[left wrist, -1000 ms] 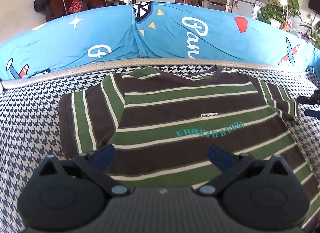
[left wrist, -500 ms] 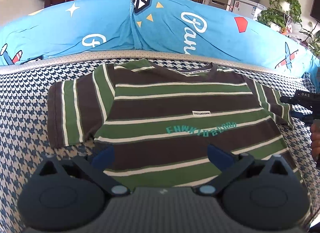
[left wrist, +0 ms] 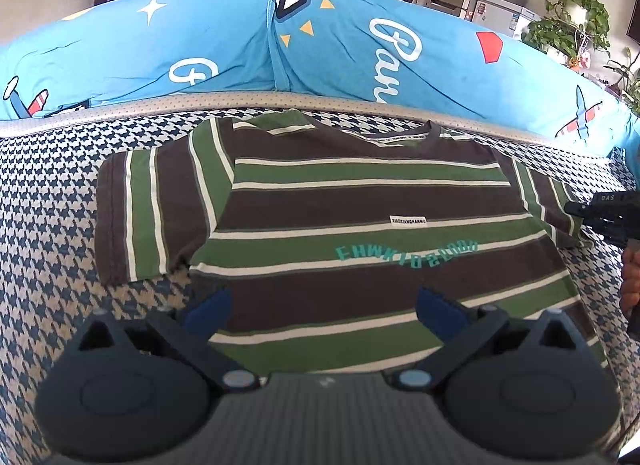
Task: Fold clothes
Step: 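Close the right gripper on the folded sleeve edge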
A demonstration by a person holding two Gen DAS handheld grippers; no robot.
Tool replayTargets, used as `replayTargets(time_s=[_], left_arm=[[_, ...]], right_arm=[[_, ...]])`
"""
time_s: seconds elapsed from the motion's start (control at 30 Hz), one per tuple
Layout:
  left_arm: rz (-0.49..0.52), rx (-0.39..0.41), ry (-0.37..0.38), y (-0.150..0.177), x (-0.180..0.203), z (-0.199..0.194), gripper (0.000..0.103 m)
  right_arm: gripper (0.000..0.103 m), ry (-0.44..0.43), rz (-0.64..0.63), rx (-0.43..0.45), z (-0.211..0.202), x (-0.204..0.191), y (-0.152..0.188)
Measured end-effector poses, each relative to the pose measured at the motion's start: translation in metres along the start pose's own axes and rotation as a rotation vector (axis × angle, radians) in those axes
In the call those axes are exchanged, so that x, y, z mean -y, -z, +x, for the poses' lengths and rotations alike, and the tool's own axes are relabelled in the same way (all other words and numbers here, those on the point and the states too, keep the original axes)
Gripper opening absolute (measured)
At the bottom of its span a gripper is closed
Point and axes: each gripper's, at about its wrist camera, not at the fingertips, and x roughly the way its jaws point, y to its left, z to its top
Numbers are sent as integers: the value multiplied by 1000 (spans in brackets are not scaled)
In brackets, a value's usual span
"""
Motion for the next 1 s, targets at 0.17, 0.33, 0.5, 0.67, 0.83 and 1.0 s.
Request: replayTargets(time_s=[0.17, 0.33, 0.5, 0.67, 0.83, 1.0], left_arm=[[3, 7, -12, 0, -1, -1, 103], [4, 12, -19, 0, -3, -2, 103], [-11, 8, -24, 0, -8, -3, 103], [-30, 5, -32, 0, -13, -3, 103], [-39, 0, -32, -1, -16, -4, 103], [-42, 2, -31, 0, -18, -3, 103]], right_arm=[[9, -11, -34, 31, -6, -12, -1], [9, -32, -52, 73, -12, -30, -4], [9, -100, -98, 93, -18, -60, -1], [9, -190, -177, 87, -21, -97, 10], [9, -255, -266, 32, -11, -131, 34], [12, -284, -357, -65, 8, -153, 61]])
